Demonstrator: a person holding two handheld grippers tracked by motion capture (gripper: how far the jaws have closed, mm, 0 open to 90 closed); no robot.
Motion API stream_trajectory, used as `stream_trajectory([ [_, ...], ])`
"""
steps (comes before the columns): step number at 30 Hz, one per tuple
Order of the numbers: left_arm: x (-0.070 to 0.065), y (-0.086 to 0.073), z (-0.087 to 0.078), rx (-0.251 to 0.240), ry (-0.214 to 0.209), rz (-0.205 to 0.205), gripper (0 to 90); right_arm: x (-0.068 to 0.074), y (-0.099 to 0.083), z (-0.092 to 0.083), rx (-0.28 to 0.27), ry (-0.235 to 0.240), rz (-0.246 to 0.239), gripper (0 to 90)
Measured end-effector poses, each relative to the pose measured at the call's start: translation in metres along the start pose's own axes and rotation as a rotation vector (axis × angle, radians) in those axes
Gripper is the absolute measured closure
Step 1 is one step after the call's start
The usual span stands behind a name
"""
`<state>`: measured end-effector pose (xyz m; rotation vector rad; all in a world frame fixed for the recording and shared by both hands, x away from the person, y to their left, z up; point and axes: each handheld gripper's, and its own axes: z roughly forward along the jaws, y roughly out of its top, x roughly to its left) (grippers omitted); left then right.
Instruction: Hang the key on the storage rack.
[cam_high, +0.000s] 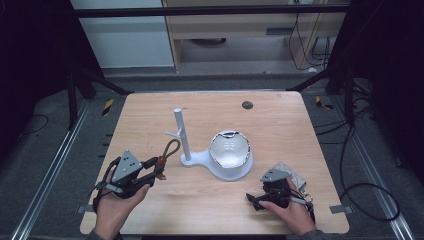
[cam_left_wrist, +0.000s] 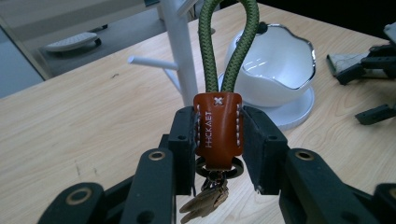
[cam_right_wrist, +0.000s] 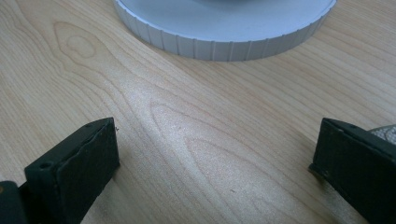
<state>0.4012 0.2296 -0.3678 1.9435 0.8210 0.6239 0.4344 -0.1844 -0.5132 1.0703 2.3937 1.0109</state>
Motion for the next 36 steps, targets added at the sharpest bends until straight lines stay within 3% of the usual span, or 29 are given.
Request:
stream_trajectory([
  [7, -0.006, 0.013, 0.003, -0.006, -0.007, 0.021, 65.6, 0.0, 0.0, 0.0, 0.0, 0.0, 0.0, 0.3],
  [15, 0.0, 0.022, 0.011, -0.024, 0.013, 0.007, 65.6, 0.0, 0.0, 0.0, 0.0, 0.0, 0.0, 0.3],
  [29, 0.017, 0.007, 0.055, 0.031, 0.046, -0.07, 65.5, 0.0, 0.0, 0.0, 0.0, 0.0, 0.0, 0.4],
  [36, 0.013, 0.003, 0.073, 0.031, 0.05, -0.08, 65.4, 0.0, 0.0, 0.0, -0.001, 0.001, 0.0, 0.3],
])
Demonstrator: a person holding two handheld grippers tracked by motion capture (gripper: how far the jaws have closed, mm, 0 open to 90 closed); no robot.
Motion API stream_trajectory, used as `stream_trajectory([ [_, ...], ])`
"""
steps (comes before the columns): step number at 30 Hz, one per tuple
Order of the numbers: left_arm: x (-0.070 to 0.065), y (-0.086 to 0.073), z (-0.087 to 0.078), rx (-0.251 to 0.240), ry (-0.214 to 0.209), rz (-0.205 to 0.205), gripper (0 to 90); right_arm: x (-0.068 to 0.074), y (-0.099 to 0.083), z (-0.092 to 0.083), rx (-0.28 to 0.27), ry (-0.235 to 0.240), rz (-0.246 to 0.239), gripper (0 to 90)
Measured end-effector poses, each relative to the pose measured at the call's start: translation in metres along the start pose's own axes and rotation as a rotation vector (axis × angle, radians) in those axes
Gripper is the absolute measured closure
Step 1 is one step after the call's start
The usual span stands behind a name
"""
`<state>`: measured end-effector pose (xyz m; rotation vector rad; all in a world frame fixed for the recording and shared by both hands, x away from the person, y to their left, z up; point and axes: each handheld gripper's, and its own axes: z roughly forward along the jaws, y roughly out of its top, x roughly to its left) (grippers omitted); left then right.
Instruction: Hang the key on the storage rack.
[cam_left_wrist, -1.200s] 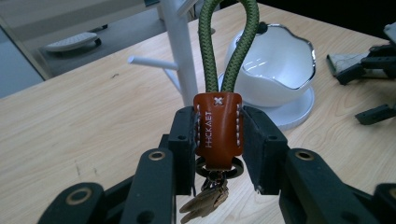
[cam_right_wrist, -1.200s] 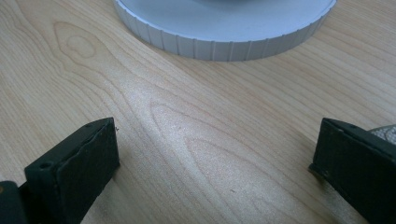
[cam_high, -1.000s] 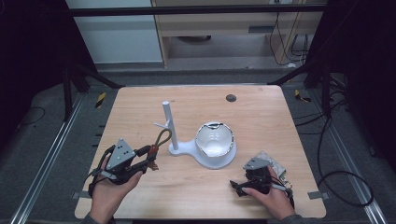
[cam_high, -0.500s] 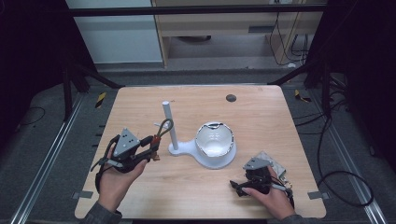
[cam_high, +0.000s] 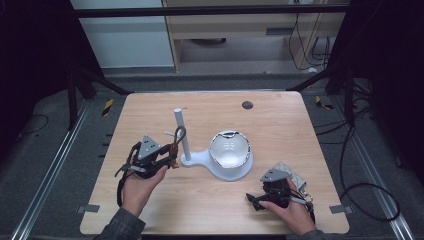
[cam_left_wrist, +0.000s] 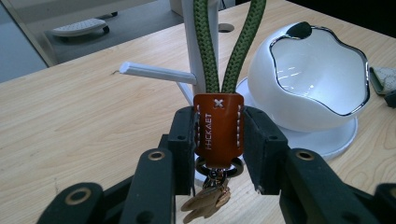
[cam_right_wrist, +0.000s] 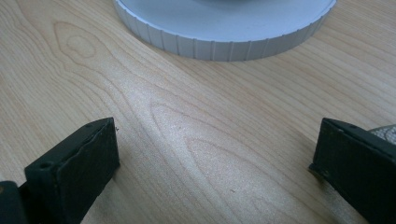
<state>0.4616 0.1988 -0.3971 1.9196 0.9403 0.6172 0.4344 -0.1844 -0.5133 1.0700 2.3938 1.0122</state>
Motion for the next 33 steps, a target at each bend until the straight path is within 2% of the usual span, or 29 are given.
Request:
stream_trajectory([
  [18, 0.0, -0.002, 0.025, -0.004, 0.003, -0.036, 65.3, 0.0, -0.001, -0.001, 0.002, -0.006, 0.002, 0.3],
  [33, 0.0, -0.001, 0.03, 0.001, 0.003, -0.033, 62.8, 0.0, -0.001, -0.002, 0.001, 0.003, 0.008, 0.8],
])
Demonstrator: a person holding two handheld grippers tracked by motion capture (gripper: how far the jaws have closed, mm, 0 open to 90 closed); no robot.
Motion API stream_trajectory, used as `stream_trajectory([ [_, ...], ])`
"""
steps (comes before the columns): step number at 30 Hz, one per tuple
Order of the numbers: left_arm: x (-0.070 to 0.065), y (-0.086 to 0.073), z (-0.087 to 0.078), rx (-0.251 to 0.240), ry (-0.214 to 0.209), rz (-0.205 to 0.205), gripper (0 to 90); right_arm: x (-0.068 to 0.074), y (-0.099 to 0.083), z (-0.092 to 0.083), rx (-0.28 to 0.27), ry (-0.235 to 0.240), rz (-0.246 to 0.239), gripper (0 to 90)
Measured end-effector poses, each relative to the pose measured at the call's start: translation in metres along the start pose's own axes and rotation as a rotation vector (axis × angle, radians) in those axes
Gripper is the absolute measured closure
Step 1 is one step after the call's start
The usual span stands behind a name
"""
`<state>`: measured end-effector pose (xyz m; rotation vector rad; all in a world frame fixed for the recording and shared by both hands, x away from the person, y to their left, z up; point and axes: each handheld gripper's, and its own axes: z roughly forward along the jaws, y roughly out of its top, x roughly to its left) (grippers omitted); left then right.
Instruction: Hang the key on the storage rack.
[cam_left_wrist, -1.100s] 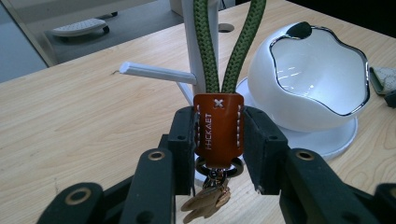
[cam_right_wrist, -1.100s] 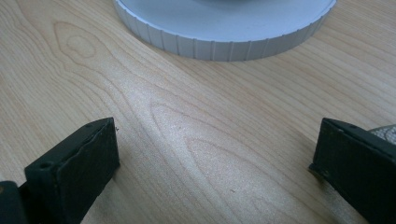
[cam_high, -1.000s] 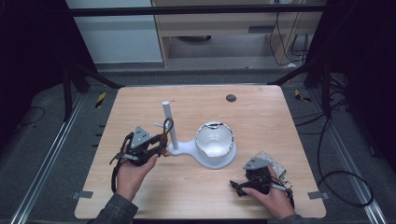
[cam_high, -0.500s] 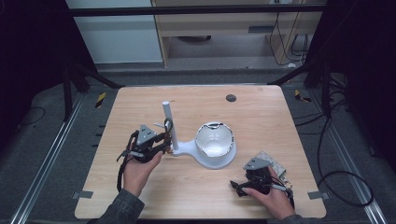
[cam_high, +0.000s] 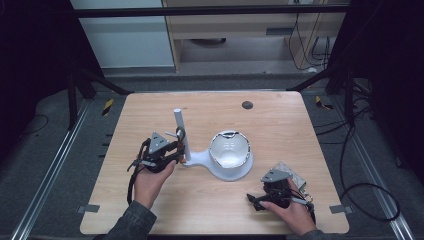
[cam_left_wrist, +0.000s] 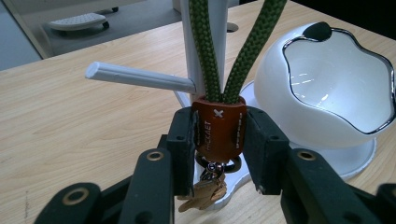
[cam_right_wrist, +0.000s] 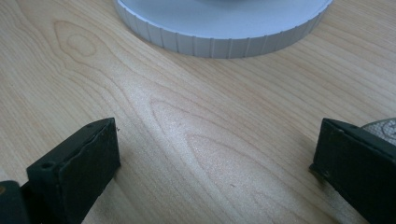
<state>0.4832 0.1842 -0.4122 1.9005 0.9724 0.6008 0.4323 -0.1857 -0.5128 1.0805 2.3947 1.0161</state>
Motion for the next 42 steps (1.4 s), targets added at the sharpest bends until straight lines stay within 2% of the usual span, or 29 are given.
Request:
stream_trajectory([
  [2, 0.0, 0.0, -0.001, -0.003, -0.001, -0.003, 59.3, -0.001, 0.002, -0.003, 0.016, 0.016, -0.013, 5.7],
  [5, 0.0, -0.001, -0.004, -0.017, 0.002, -0.014, 52.1, -0.001, 0.006, -0.009, 0.019, 0.018, -0.028, 5.1],
  [7, 0.0, -0.003, -0.006, -0.005, -0.005, -0.009, 46.5, -0.002, 0.012, -0.017, 0.026, 0.025, -0.032, 6.0],
  [9, -0.001, -0.007, -0.009, 0.014, -0.012, 0.0, 39.1, -0.005, 0.017, -0.026, 0.04, -0.006, -0.057, 5.3],
  [11, -0.001, -0.014, -0.013, 0.027, -0.012, 0.013, 32.5, -0.009, 0.023, -0.036, 0.061, -0.022, -0.062, 6.8],
  [14, 0.002, -0.025, -0.017, 0.067, -0.021, 0.023, 24.3, -0.018, 0.028, -0.048, 0.119, -0.058, -0.071, 6.5],
  [18, 0.013, -0.04, -0.016, 0.132, -0.028, 0.028, 17.1, -0.034, 0.031, -0.056, 0.194, -0.083, -0.037, 7.8],
  [21, 0.026, -0.053, -0.012, 0.179, -0.027, 0.014, 13.5, -0.042, 0.032, -0.061, 0.222, -0.095, -0.022, 8.6],
  [24, 0.037, -0.065, -0.008, 0.19, -0.021, -0.019, 12.5, -0.047, 0.032, -0.064, 0.263, -0.093, -0.002, 8.2],
  [25, 0.037, -0.065, -0.008, 0.19, -0.021, -0.019, 12.0, -0.049, 0.032, -0.065, 0.273, -0.094, 0.0, 8.2],
  [26, 0.044, -0.071, -0.005, 0.207, -0.022, -0.036, 11.4, -0.051, 0.031, -0.066, 0.282, -0.092, 0.005, 8.4],
  [28, 0.048, -0.076, -0.003, 0.21, -0.02, -0.052, 10.8, -0.054, 0.03, -0.068, 0.293, -0.093, 0.024, 7.6],
  [33, 0.058, -0.082, 0.0, 0.225, -0.006, -0.057, 9.0, -0.063, 0.026, -0.073, 0.328, -0.096, 0.027, 6.4],
  [35, 0.061, -0.085, 0.002, 0.249, 0.002, -0.055, 8.3, -0.067, 0.024, -0.075, 0.335, -0.095, 0.034, 7.9],
  [38, 0.063, -0.088, 0.003, 0.25, 0.007, -0.068, 8.3, -0.074, 0.02, -0.079, 0.334, -0.09, 0.054, 11.7],
  [42, 0.065, -0.091, 0.005, 0.264, 0.007, -0.06, 8.3, -0.082, 0.016, -0.082, 0.355, -0.084, 0.077, 13.6],
])
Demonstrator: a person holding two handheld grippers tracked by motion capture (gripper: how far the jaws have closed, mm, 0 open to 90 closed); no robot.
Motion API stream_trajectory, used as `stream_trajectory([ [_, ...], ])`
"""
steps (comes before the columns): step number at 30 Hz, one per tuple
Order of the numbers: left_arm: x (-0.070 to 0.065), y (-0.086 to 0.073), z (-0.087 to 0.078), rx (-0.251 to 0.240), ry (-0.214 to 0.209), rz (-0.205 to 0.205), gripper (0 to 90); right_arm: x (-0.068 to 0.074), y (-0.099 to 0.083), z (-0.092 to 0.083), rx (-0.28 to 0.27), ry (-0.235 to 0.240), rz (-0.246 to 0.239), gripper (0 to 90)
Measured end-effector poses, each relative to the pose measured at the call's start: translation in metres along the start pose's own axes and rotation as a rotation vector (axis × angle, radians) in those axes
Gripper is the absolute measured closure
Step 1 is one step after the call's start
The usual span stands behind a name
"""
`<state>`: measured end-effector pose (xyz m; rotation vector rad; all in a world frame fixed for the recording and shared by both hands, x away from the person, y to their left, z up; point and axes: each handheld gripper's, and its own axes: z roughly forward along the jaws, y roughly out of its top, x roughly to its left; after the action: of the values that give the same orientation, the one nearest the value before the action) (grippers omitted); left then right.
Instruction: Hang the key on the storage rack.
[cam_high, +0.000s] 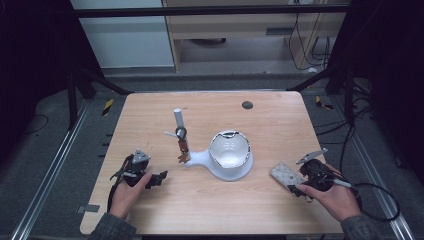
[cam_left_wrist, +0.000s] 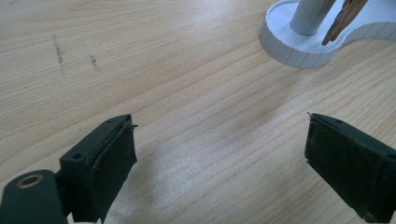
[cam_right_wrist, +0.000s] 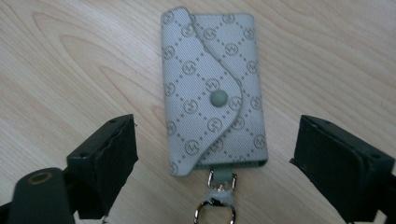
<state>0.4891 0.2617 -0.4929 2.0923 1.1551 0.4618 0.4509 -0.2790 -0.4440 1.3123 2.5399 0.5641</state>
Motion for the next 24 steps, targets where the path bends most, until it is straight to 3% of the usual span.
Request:
stream_trajectory([
  [4, 0.0, -0.002, 0.003, 0.02, -0.002, 0.011, 8.2, -0.005, 0.0, 0.003, 0.028, 0.012, 0.021, 13.6],
  [12, -0.001, -0.005, 0.007, 0.043, -0.017, 0.028, 6.7, -0.004, 0.008, 0.018, 0.115, 0.028, 0.006, 11.7],
  [15, -0.002, -0.006, 0.008, 0.035, -0.013, 0.034, 5.9, -0.006, 0.01, 0.022, 0.13, 0.046, 0.001, 10.1],
  [24, -0.004, -0.008, 0.01, 0.028, 0.003, 0.058, 4.3, -0.009, 0.009, 0.028, 0.146, 0.041, -0.006, 18.1],
])
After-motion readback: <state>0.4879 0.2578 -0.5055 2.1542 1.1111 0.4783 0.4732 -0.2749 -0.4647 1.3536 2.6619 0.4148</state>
